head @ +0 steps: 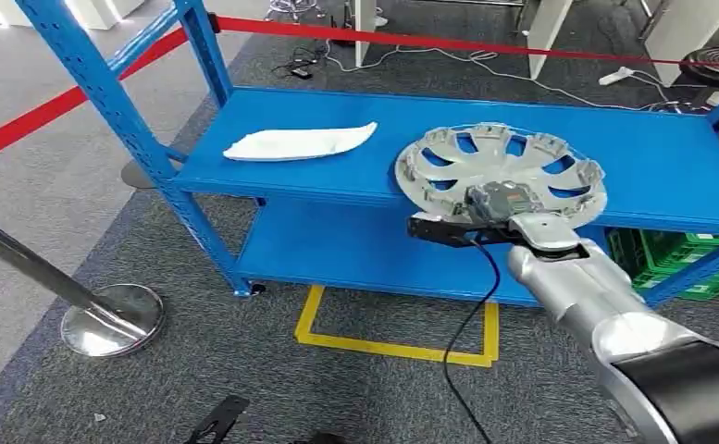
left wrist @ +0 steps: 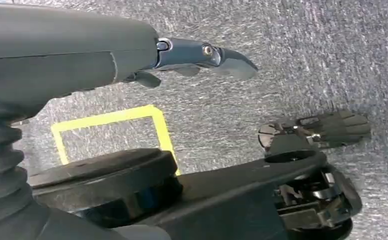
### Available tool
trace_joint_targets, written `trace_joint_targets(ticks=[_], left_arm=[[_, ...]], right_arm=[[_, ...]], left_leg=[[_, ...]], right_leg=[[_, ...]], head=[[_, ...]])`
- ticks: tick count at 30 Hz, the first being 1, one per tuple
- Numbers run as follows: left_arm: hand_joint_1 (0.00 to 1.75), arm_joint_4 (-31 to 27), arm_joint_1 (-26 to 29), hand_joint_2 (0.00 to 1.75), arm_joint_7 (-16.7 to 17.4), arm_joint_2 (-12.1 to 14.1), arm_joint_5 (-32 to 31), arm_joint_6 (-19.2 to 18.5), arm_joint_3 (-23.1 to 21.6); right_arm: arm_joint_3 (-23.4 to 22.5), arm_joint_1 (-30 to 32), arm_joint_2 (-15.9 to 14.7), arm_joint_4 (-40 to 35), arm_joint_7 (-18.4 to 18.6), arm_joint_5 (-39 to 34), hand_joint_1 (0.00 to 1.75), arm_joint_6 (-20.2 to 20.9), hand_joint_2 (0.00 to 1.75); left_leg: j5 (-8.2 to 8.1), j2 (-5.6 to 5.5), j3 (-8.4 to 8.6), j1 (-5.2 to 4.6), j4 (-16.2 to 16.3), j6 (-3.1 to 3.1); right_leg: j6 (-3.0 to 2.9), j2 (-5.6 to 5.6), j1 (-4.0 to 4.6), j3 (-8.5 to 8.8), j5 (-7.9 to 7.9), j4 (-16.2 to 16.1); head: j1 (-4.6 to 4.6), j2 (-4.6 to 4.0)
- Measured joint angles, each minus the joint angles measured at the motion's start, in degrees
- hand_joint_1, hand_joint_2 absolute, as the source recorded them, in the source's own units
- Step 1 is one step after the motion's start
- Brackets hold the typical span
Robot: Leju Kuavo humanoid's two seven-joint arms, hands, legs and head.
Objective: Take the parts from the cabinet and place them on the table.
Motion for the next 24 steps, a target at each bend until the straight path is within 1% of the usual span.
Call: trace_joint_targets(ticks=[2, 4, 7, 14, 17, 19, 24], left_arm=[[0.00, 0.0, 0.3, 1.75, -0.3, 0.0, 0.0, 0.2, 0.1], [0.00, 0.0, 0.5, 1.75, -0.3, 0.0, 0.0, 0.3, 0.1], [0.00, 0.0, 0.5, 1.75, -0.3, 0.0, 0.0, 0.4, 0.2], [0.00, 0.0, 0.6, 1.75, -0.4, 0.0, 0.0, 0.4, 0.2], [0.00, 0.0, 0.7, 1.75, -0.4, 0.0, 0.0, 0.5, 0.2], [0.00, 0.0, 0.8, 1.75, -0.6, 0.0, 0.0, 0.5, 0.3], [0.00, 0.0, 0.9, 1.75, -1.2, 0.0, 0.0, 0.7, 0.7]], right_arm=[[-0.5, -1.7, 0.3, -1.3, -1.4, -0.8, 1.75, -2.4, 1.75], [-0.9, -3.2, 0.7, -2.5, -2.0, -1.2, 1.75, -3.4, 1.75], [-1.2, -4.4, 1.2, -3.7, -2.2, -1.3, 1.75, -3.6, 1.75], [-1.4, -4.4, 1.5, -4.9, -2.3, -1.4, 1.75, -3.8, 1.75], [-1.4, -4.3, 1.5, -5.7, -3.2, -1.8, 1.75, -5.0, 1.75], [-1.4, -4.3, 1.7, -6.5, -3.9, -2.3, 1.75, -5.7, 1.75], [-1.1, -3.9, 2.1, -10.3, -4.3, -4.7, 1.75, -5.5, 1.75]], left_leg=[[0.00, 0.01, -0.04, 0.00, 0.0, 0.00], [0.00, 0.01, -0.04, 0.01, 0.0, 0.00], [-0.01, 0.00, -0.06, 0.01, 0.0, 0.00], [-0.01, 0.00, -0.12, 0.00, 0.0, 0.00], [-0.01, -0.01, -0.14, 0.00, 0.0, 0.00], [-0.01, 0.00, -0.14, 0.00, 0.0, 0.00], [-0.01, 0.00, -0.16, 0.01, 0.0, 0.00]], right_leg=[[0.00, 0.01, 0.00, -0.06, 0.00, 0.0], [-0.01, 0.00, -0.01, -0.07, -0.01, 0.0], [0.00, -0.06, 0.00, -0.05, -0.05, 0.0], [0.01, -0.05, -0.01, -0.11, -0.05, 0.0], [0.01, -0.04, 0.00, -0.11, -0.04, 0.0], [0.00, -0.01, 0.00, -0.13, -0.02, 0.0], [-0.01, -0.02, 0.00, -0.17, -0.03, 0.0]], head=[[0.00, 0.00], [-0.02, 0.00], [-0.02, 0.00], [0.00, 0.00], [-0.02, 0.00], [-0.02, 0.00], [-0.02, 0.00]])
